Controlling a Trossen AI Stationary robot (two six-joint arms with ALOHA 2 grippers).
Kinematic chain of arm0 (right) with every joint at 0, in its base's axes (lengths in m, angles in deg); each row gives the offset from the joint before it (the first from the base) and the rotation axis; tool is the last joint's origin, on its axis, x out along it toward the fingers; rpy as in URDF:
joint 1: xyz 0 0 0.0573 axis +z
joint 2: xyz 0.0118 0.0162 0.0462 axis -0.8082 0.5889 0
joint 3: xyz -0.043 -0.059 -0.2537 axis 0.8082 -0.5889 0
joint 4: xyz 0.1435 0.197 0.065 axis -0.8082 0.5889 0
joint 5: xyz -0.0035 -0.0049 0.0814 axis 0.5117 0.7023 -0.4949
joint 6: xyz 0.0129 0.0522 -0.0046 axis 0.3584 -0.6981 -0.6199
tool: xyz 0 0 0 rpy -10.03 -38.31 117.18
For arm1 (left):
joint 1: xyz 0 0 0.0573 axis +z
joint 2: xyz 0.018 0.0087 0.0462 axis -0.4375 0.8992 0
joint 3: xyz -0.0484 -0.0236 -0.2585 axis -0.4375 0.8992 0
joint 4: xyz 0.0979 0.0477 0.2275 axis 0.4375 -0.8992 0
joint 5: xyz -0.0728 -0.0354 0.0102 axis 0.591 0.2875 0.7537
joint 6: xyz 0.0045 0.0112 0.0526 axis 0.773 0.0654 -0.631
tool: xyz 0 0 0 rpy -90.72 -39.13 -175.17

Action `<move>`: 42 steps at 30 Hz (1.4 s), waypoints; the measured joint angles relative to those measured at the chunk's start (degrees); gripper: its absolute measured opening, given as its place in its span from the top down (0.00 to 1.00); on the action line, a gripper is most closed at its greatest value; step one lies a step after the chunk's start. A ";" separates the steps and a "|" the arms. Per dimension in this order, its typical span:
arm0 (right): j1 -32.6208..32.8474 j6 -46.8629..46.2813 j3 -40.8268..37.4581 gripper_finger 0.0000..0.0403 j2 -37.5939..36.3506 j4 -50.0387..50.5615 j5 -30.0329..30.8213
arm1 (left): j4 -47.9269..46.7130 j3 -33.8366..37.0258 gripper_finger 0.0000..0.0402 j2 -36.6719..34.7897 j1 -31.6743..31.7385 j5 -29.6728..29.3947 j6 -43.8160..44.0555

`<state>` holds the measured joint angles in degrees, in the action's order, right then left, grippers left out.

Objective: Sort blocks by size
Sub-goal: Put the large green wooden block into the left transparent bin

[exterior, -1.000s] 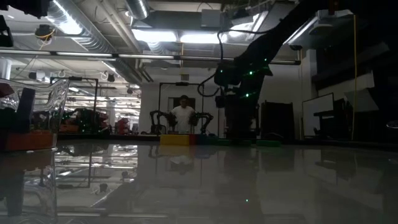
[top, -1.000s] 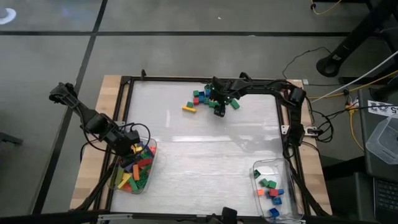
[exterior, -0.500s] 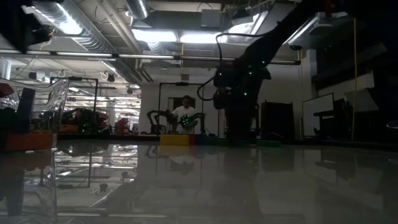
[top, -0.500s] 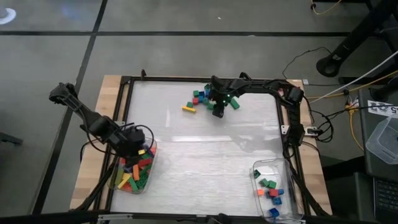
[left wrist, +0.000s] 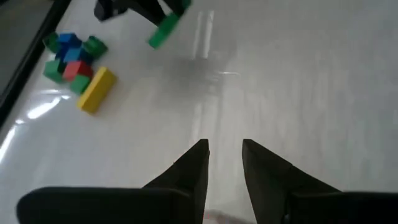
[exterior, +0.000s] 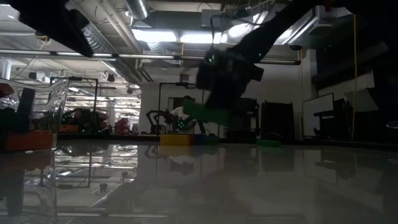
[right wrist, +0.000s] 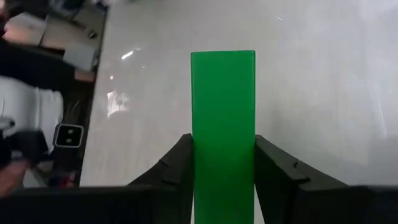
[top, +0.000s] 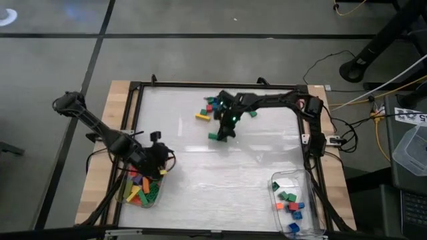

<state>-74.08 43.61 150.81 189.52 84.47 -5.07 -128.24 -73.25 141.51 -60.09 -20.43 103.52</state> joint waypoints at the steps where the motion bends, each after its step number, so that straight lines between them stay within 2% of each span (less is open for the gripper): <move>1: 1.29 -0.11 0.00 0.69 0.00 -1.32 0.00 | 1.36 0.00 0.78 1.41 0.61 -0.07 -1.54; 9: 11.62 -2.92 0.07 0.68 -0.02 -11.29 2.37 | 10.94 0.00 0.78 10.44 5.95 1.55 -7.84; 17: 17.59 -6.59 0.07 0.68 -0.09 -15.39 4.55 | 20.90 0.00 0.78 12.27 9.74 7.27 -14.74; 23: 19.20 -7.02 0.07 0.68 -0.11 -16.92 4.97 | 29.48 0.00 0.78 12.27 9.05 13.57 -25.29; 26: 19.57 -7.46 0.07 0.68 -0.11 -18.67 4.04 | 30.63 0.00 0.78 12.27 8.87 14.50 -28.33; 32: 19.82 -11.40 0.07 0.68 -0.13 -23.30 2.77 | 30.94 0.00 0.78 12.25 8.85 14.96 -30.02; 42: 19.80 -11.73 0.07 0.68 -0.20 -25.45 -0.16 | 32.70 0.00 0.78 12.25 7.06 17.07 -34.39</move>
<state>-54.28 31.88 150.88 189.32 59.02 -5.23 -95.55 -73.25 153.76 -53.03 -3.36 69.13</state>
